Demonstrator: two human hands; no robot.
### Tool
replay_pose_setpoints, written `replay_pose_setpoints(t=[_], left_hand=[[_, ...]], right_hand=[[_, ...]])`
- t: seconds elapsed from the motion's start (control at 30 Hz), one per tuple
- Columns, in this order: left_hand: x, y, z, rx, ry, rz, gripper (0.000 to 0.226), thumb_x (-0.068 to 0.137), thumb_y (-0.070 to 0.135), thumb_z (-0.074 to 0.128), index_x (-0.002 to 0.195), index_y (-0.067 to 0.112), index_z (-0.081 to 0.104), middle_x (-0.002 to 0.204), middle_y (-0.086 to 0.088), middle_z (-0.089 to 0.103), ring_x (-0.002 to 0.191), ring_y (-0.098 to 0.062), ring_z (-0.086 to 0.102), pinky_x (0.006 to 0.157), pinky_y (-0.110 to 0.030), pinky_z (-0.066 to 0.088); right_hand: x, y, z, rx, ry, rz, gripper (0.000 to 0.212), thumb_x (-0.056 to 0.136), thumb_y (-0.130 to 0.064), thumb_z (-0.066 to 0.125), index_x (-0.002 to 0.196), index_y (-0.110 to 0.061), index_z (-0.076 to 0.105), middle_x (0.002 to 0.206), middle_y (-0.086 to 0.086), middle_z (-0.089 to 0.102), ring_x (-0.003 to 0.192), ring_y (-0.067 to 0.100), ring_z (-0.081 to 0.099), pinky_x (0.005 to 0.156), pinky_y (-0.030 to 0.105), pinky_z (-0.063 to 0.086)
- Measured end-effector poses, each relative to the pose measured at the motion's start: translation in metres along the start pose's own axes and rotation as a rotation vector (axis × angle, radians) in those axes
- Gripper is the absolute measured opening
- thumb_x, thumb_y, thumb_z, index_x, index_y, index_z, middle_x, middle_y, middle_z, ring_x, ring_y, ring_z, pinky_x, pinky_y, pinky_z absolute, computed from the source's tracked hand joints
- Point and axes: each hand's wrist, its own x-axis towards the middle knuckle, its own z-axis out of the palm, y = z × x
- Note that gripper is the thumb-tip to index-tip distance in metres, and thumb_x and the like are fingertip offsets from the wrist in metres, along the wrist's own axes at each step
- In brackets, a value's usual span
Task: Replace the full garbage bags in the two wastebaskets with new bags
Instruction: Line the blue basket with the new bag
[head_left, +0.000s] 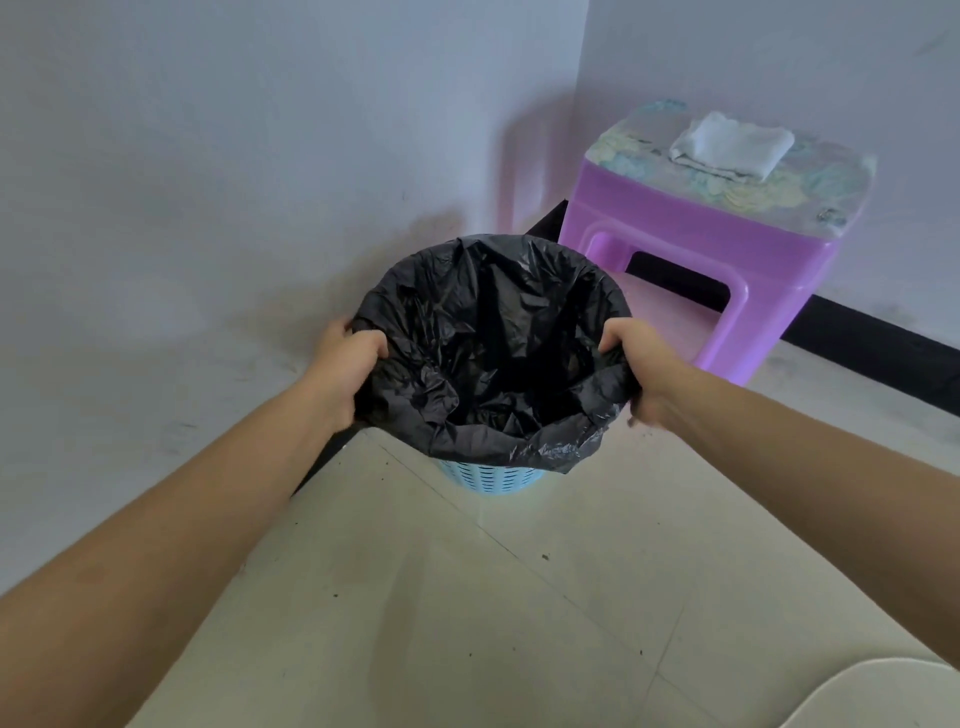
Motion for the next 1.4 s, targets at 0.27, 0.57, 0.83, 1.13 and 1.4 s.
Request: replay_pose_setpoints(t=[0.27,0.57,0.83,1.13,1.4], left_hand=[[-0.001,-0.005,0.01,-0.147,0.04,0.066,0.035,0.081,0.004,0.043,0.108,0.018,0.06,0.109,-0.018,0.066,0.099,-0.038,0.066,0.087,-0.055,0.054],[-0.013,-0.013,-0.006,0.621,0.369,0.823,0.069,0.096,0.059,0.028,0.149,0.016,0.035,0.157,-0.009,0.032,0.145,-0.027,0.026,0.119,-0.048,0.018],[-0.039,-0.043,0.019,1.049,0.22,1.048,0.065,0.095,0.061,0.02,0.147,0.026,0.041,0.157,-0.008,0.033,0.147,-0.027,0.023,0.118,-0.058,0.012],[-0.027,-0.038,0.029,1.049,0.186,0.876,0.062,0.093,0.055,0.018,0.128,0.024,0.059,0.142,0.001,0.053,0.139,-0.021,0.035,0.119,-0.056,0.007],[-0.03,-0.034,0.025,1.099,0.18,0.844,0.066,0.094,0.055,0.017,0.138,0.02,0.051,0.15,-0.008,0.044,0.143,-0.025,0.031,0.118,-0.055,0.016]], right_hand=[[-0.005,-0.008,-0.002,-0.254,0.102,-0.071,0.024,0.074,-0.019,0.052,0.097,-0.016,0.057,0.086,0.005,0.056,0.067,0.021,0.052,0.055,0.025,0.039],[-0.02,-0.01,-0.002,-0.604,0.392,-0.539,0.082,0.089,-0.058,0.055,0.155,-0.024,0.021,0.159,0.009,0.015,0.145,0.033,0.023,0.116,0.053,0.026],[-0.036,0.032,0.02,-0.989,0.255,-0.898,0.069,0.095,-0.064,0.038,0.154,-0.031,0.024,0.165,0.007,0.004,0.152,0.027,-0.006,0.123,0.05,0.001],[-0.023,0.02,0.016,-1.002,0.212,-0.831,0.054,0.099,-0.054,0.038,0.144,-0.025,0.045,0.159,0.01,0.028,0.153,0.025,-0.001,0.123,0.05,0.004],[-0.029,0.016,0.012,-1.097,0.186,-0.78,0.06,0.1,-0.059,0.03,0.15,-0.025,0.035,0.164,0.009,0.014,0.153,0.024,-0.006,0.123,0.049,0.001]])
